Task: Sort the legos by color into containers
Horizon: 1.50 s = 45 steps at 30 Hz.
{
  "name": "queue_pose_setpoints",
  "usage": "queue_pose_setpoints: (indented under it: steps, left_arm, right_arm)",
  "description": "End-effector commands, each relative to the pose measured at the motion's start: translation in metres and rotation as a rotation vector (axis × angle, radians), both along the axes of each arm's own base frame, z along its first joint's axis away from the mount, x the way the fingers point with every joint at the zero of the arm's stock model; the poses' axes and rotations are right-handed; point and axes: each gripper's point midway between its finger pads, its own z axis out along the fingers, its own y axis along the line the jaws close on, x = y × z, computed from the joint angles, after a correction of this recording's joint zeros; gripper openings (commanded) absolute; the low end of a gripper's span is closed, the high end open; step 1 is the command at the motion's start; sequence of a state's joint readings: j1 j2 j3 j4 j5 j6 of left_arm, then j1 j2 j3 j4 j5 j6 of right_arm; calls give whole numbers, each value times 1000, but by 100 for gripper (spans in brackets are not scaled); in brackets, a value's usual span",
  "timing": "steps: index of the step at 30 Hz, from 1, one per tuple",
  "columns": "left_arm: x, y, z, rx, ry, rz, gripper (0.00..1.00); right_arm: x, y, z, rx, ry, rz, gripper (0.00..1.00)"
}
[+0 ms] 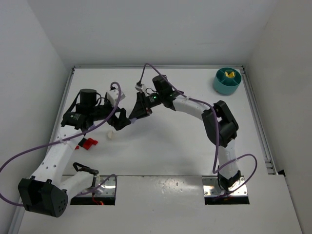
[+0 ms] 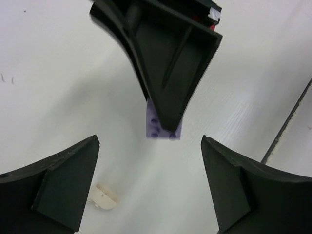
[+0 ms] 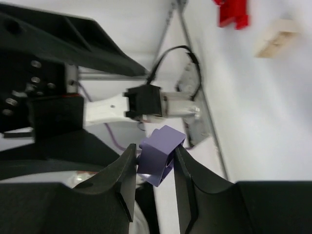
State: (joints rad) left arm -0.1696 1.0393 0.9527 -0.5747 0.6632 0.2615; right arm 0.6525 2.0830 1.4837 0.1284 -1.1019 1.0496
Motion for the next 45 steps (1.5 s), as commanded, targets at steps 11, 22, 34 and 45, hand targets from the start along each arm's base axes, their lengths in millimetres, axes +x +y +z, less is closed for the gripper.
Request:
queue_pose_setpoints:
  steps: [11, 22, 34, 45]
  left_arm:
    - [22, 45, 20, 19, -72, 317, 100]
    - [32, 71, 4, 50, -40, 489, 100]
    - [31, 75, -6, 69, -23, 505, 100]
    - [41, 81, -10, 21, 38, 627, 100]
  right_arm:
    - [184, -232, 24, -451, -562, -499, 8]
    - [280, -437, 36, -895, -806, -796, 8]
    - [283, -501, -12, -1076, -721, -850, 8]
    - [281, -531, -42, -1198, -649, -881, 8]
